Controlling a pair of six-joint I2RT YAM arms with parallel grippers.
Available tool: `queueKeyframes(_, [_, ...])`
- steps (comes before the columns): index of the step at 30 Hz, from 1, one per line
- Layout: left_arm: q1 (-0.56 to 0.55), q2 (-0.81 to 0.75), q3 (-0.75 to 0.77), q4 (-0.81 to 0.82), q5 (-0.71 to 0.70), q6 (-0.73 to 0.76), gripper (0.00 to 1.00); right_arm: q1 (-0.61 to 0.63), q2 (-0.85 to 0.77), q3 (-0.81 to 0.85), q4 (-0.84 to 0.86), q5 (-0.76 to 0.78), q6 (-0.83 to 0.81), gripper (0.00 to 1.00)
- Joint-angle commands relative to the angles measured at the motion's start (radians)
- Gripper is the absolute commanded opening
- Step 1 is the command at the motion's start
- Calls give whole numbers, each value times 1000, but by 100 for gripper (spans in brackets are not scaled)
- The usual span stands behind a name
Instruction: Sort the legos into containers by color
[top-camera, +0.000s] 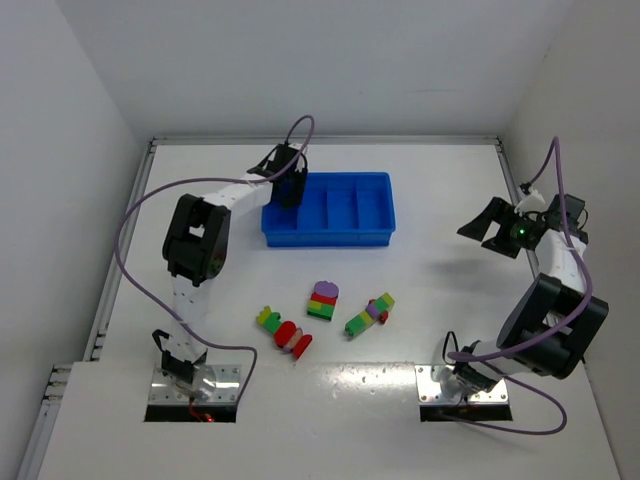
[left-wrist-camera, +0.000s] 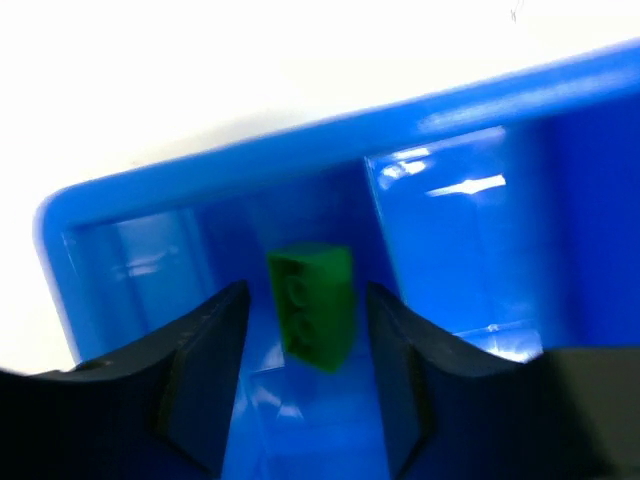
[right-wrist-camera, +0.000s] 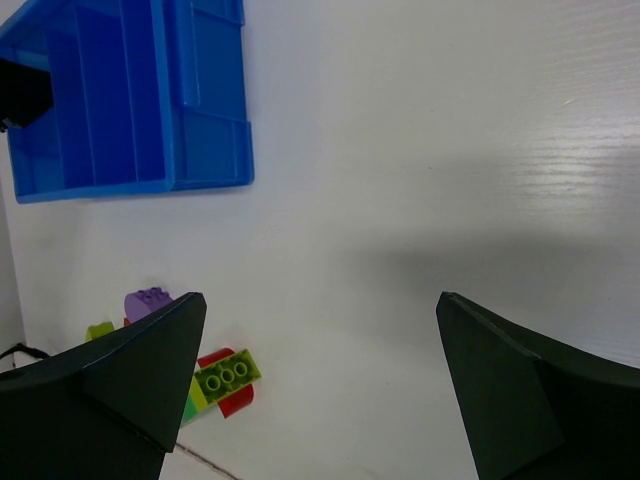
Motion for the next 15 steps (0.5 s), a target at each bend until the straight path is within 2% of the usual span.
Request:
queueKeyframes(1, [-13,8,49,3,-34,-15,59,7,-7,40,19,-6,-22,99])
queueKeyframes(4, [-13,8,49,3,-45,-15,64,7,-7,40,19,-6,-22,99])
queueKeyframes(9, [-13,17,58,3,-56,-15,64,7,-7,40,19,-6,-22,99])
queueKeyframes(15, [-33,-78,23,3,-56,-4,64,7,-27,31,10,-24,-32,99])
